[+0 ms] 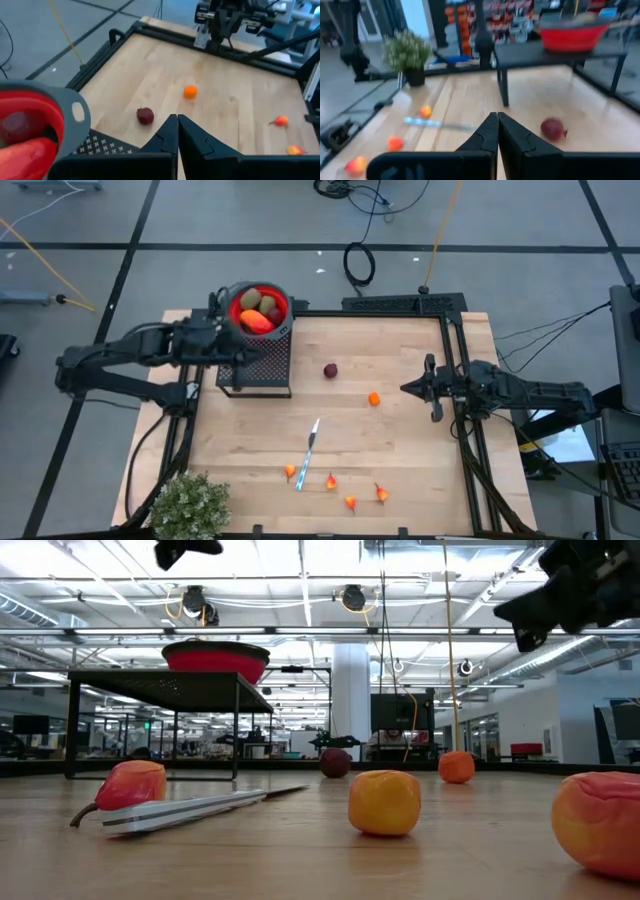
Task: Pick & Place Fruit
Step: Put the red pomegranate into the red strainer bowl on the shelf
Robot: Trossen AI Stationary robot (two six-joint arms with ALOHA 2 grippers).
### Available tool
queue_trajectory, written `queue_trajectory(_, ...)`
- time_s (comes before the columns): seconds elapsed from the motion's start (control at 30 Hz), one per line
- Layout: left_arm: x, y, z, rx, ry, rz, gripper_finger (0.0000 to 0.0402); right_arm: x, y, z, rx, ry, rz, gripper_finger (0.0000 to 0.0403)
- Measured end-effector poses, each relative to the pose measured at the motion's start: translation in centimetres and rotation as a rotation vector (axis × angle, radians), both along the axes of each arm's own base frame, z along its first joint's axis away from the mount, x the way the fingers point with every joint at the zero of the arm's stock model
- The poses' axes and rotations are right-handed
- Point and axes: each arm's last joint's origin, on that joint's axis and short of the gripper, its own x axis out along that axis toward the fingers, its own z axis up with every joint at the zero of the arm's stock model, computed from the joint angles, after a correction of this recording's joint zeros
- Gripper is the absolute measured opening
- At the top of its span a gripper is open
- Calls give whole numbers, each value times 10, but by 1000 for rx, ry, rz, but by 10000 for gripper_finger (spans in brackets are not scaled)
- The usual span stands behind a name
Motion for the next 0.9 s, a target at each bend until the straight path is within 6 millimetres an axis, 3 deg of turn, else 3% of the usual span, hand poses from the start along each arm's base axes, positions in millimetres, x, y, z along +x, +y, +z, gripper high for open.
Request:
queue_trajectory(0.23,-31,-7,-22,34,-94,-14,5,16,-4,11,-6,-112,-103,0)
queue_trajectory(0.5,-54,-12,-48,63,-199,-47,5,41,-7,14,84,-67,-109,0)
queue_trajectory(0.9,-86,-18,-74,64,-277,-93,2,94,-12,62,-18,53,-135,0)
